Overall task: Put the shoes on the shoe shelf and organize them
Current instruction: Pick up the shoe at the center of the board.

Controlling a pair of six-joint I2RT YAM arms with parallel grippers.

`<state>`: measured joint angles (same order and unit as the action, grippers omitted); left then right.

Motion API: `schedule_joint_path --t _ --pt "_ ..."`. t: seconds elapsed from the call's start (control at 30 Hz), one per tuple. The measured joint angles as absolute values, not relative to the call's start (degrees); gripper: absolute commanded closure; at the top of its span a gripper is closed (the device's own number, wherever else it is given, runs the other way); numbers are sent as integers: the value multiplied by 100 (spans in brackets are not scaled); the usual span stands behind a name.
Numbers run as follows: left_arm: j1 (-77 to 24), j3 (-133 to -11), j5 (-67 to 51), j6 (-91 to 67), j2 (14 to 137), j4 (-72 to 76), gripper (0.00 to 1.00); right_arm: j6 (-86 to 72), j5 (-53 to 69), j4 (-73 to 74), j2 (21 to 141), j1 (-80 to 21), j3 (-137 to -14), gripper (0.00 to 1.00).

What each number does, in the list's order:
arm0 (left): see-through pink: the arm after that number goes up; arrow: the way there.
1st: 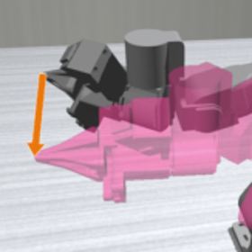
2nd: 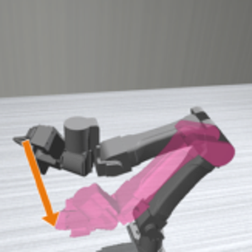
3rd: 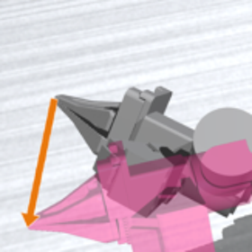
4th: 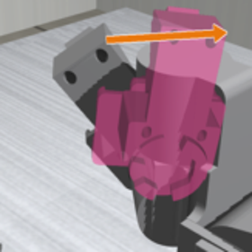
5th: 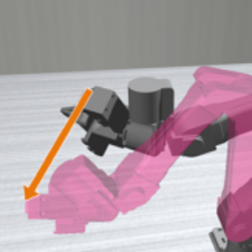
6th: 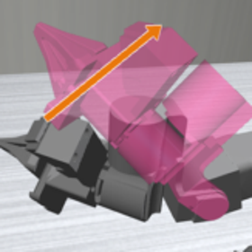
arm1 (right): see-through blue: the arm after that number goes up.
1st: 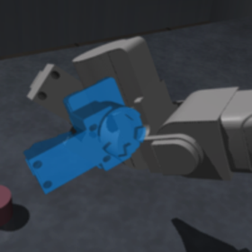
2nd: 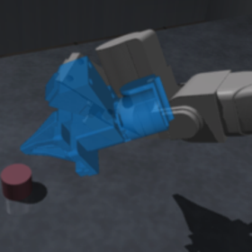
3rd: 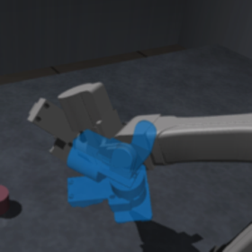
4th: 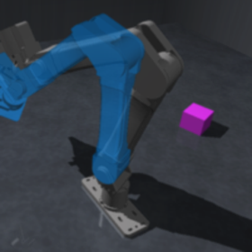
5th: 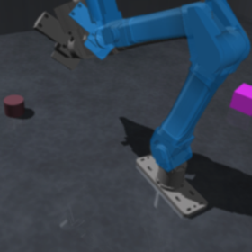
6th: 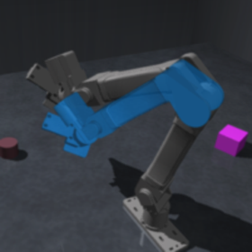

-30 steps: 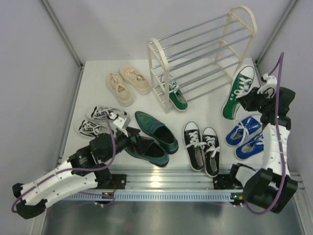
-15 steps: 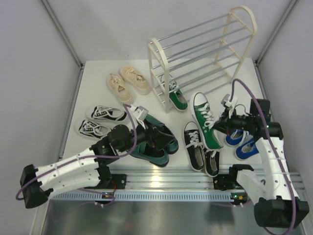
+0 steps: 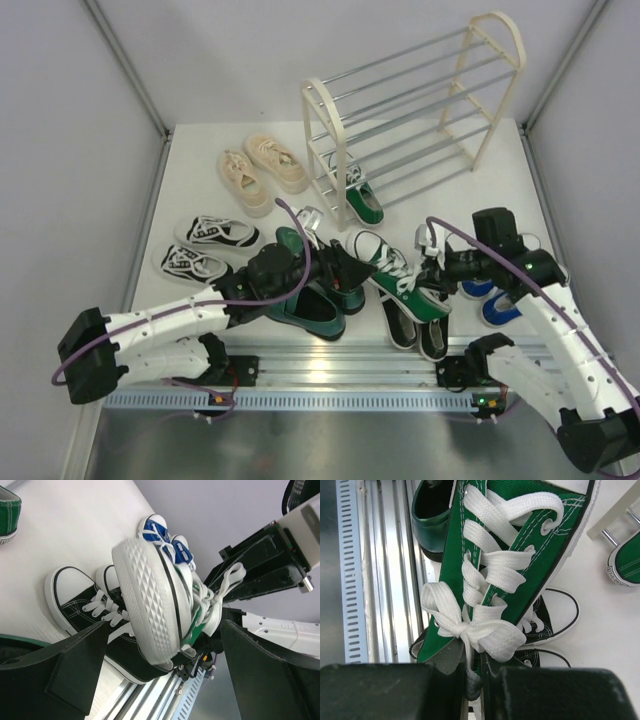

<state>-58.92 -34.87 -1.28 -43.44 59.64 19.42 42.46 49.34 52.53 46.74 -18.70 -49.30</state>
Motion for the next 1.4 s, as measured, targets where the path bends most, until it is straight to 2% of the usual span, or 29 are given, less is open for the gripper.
schedule_joint_path --t 0.13,0.37,0.47,0.5,0.53,0.57,0.6,0.67,0.7,0.77,0.8,0.9,1.07,1.4 --pt "-5892 -3544 130 -4449 5979 2043 5 4403 4838 5299 4644 -2023 -4930 100" --pt "-5892 -3590 414 -4626 6272 2123 25 4615 4779 5325 4598 -2139 -4930 100" --pt "-5892 -3592 419 -4716 6370 2161 49 4705 4742 5345 4598 -2143 -4928 100" --pt "-5896 -3592 399 -4733 6379 2185 61 4740 4742 5341 4595 -2152 -4925 100" --pt "-5907 -3594 425 -4729 6381 2198 84 4757 4751 5339 4591 -2163 -4921 98" --pt "-5905 -3594 438 -4740 6381 2200 96 4772 4781 5332 4580 -2174 -4917 96" --pt "-5900 -3592 475 -4729 6381 2198 100 4786 4836 5319 4565 -2180 -4917 86" --pt "-5905 -3579 567 -4720 6342 2182 100 4801 4845 5301 4504 -2198 -4915 72" --pt "-5900 -3544 613 -4713 6300 2174 100 4807 4851 5295 4458 -2196 -4915 61" --pt "-5898 -3398 749 -4692 6132 2152 100 4821 4888 5249 4313 -2196 -4915 51" --pt "-5889 -3269 821 -4674 5972 2102 100 4827 4899 5234 4230 -2191 -4915 42" --pt "-5874 -2993 947 -4657 5583 1946 100 4772 4982 5159 3892 -2073 -4818 31" --pt "-5850 -2652 1122 -4698 5041 1870 100 4735 5194 5164 3500 -1870 -4556 32" --pt "-5830 -2383 1240 -4993 4812 2038 100 4427 5360 4748 3673 -1850 -4263 43"
